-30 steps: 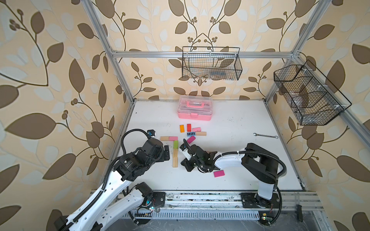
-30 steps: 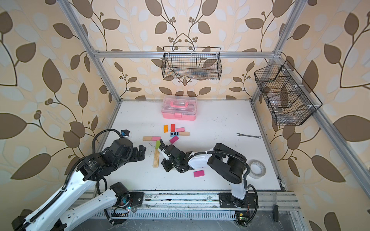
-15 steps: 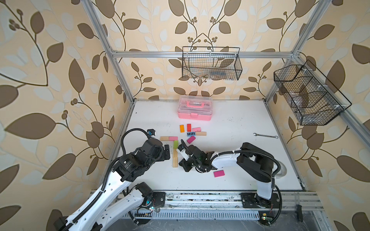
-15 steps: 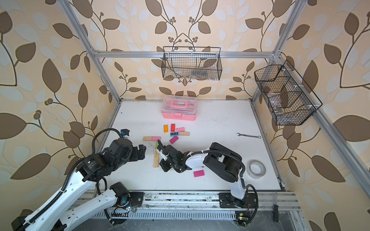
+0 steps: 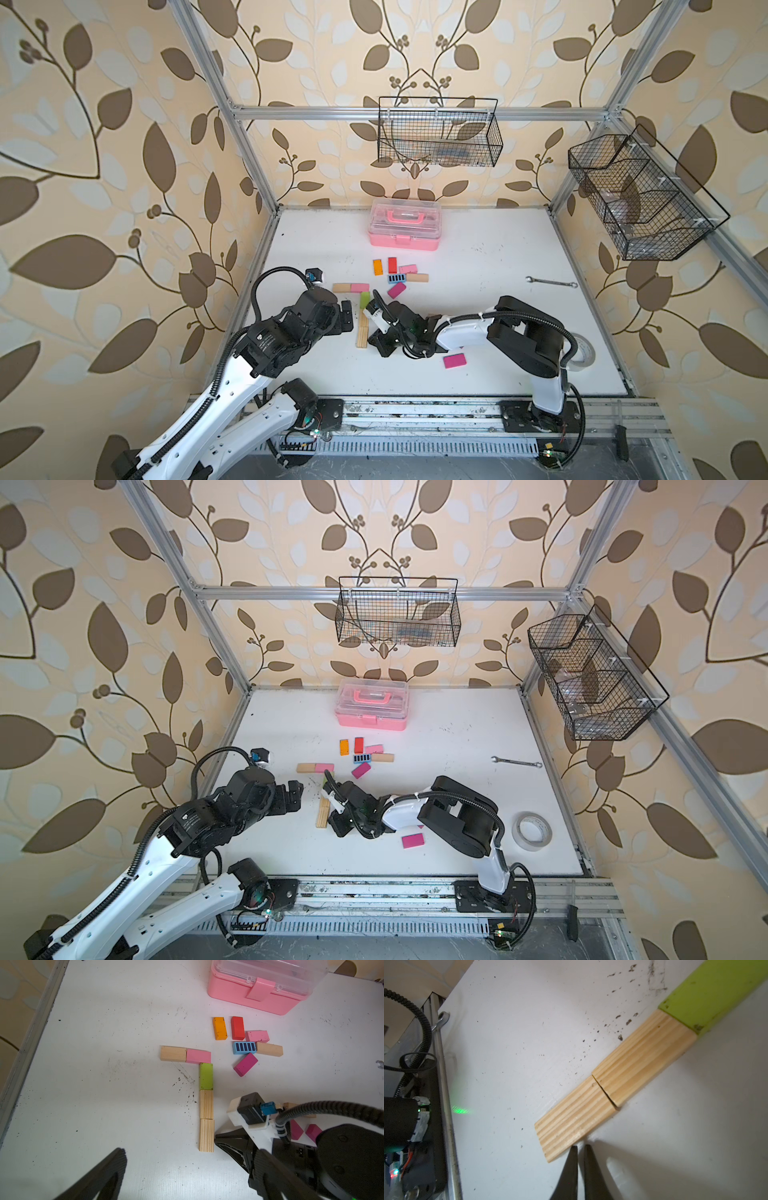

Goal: Assemble the number 7 with building blocks
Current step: Adjust the building block at the center of the board.

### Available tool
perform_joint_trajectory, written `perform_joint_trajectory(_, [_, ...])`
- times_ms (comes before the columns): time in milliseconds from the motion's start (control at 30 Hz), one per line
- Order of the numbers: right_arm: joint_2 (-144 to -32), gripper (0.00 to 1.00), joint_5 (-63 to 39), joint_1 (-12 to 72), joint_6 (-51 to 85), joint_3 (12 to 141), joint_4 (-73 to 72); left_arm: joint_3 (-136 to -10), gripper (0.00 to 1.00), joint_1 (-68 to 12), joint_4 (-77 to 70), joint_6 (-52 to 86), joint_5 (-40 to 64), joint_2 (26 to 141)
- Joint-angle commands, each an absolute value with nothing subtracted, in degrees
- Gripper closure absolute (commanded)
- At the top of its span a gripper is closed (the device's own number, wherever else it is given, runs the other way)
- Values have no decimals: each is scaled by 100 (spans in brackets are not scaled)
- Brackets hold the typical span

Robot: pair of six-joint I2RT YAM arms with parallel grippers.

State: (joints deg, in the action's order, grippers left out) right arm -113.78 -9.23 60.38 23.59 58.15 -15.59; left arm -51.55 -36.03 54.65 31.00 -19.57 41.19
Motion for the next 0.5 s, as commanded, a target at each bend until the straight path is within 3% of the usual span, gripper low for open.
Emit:
perform_joint_trajectory(0, [-11509, 89, -955, 6080, 2375, 5940, -1547, -5115, 1, -3612, 5396, 3021, -2039, 4052])
perform_joint_trajectory(467, [-11418, 89, -880, 5850, 2272, 5885, -1475, -5114, 1, -3615, 5407, 3032, -2048, 4061])
